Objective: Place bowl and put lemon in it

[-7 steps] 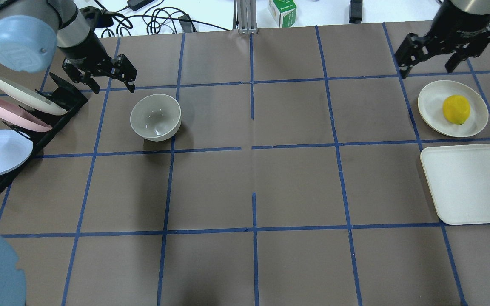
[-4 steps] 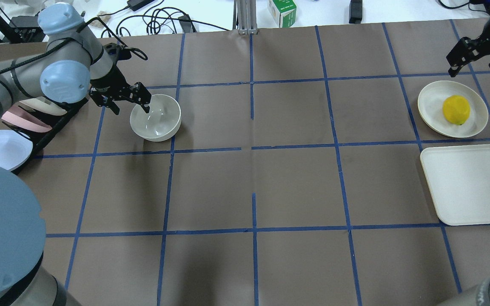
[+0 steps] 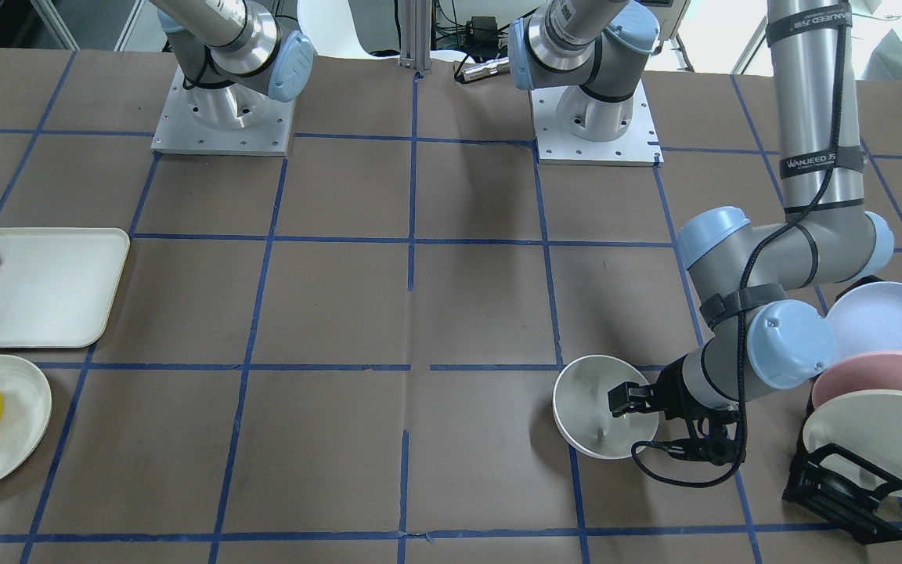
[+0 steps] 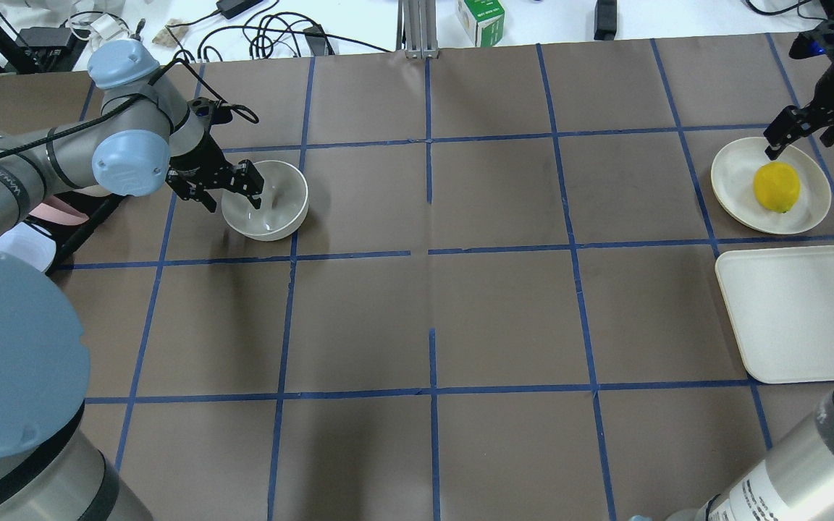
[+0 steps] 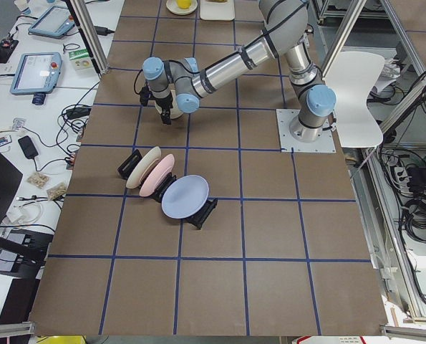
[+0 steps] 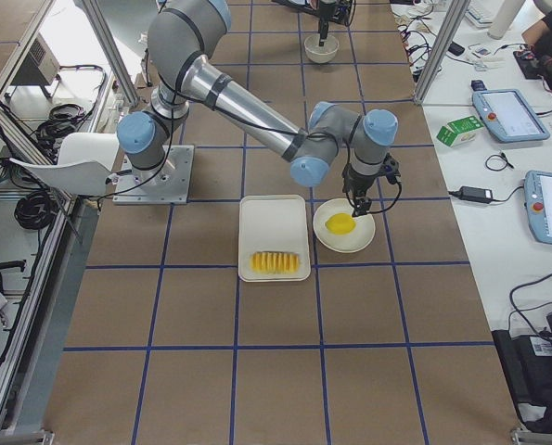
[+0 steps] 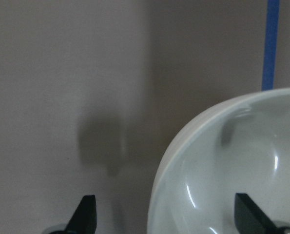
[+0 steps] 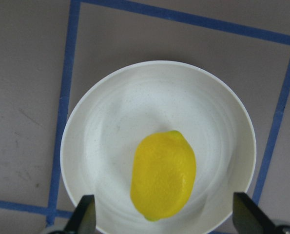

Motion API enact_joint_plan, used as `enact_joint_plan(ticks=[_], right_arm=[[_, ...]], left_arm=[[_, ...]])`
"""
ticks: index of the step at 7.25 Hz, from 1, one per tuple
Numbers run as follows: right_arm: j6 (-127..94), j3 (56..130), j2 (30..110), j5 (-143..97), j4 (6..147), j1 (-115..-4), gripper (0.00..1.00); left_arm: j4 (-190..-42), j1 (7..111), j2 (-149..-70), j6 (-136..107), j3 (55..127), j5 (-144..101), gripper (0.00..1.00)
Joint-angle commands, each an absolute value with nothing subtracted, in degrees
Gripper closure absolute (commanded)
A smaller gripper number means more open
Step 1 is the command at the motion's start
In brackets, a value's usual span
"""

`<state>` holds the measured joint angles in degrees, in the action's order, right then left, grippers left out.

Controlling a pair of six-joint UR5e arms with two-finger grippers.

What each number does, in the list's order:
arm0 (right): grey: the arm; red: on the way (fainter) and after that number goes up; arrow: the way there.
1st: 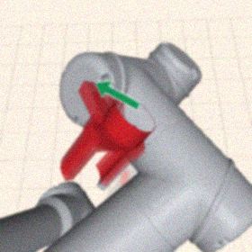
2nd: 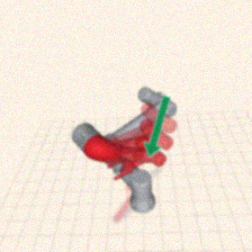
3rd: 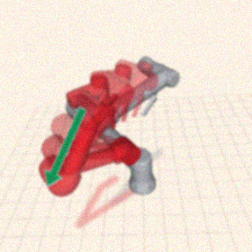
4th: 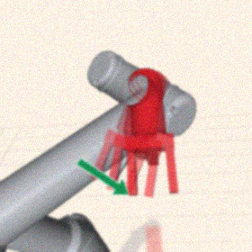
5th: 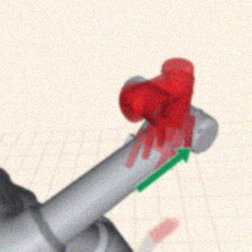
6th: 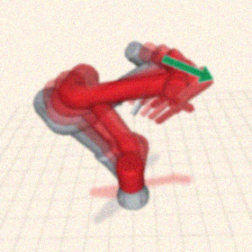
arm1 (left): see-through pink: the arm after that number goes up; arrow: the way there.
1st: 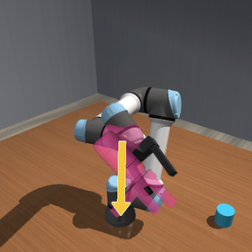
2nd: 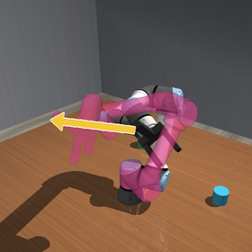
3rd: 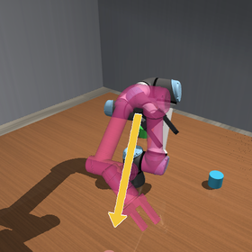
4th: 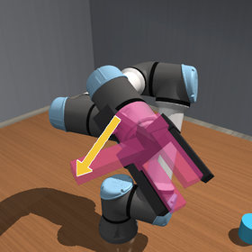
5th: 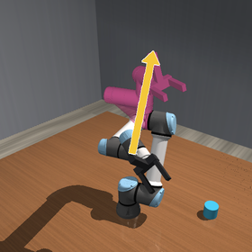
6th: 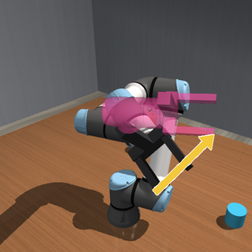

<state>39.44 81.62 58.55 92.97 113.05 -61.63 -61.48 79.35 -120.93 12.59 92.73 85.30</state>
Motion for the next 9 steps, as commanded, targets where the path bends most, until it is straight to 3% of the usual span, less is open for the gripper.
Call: enact_joint_plan(ticks=[1,3,4,7,9], right_arm=[[40.34,81.74,54.07,92.99,115.75,-61.26,0.0],[40.52,81.83,53.53,93.16,115.32,-61.26,0.0],[40.52,81.91,53.09,93.16,115.4,-61.26,0.05],[40.87,83.06,53.09,94.04,115.49,-61.26,0.41],[40.52,81.93,53.52,94.22,114.61,-61.17,0.54]], left_arm=[[-61.17,79.36,-121.03,12.66,92.64,85.25,1.0],[-61.17,79.37,-120.16,12.22,92.38,85.17,1.0],[-61.87,79.89,-118.84,12.13,91.85,85.34,1.0],[-63.99,89.86,-114.52,-2.49,93.68,79.9,1.0],[-59.18,96.92,-116.1,-14.37,94.21,79.72,1.0]])
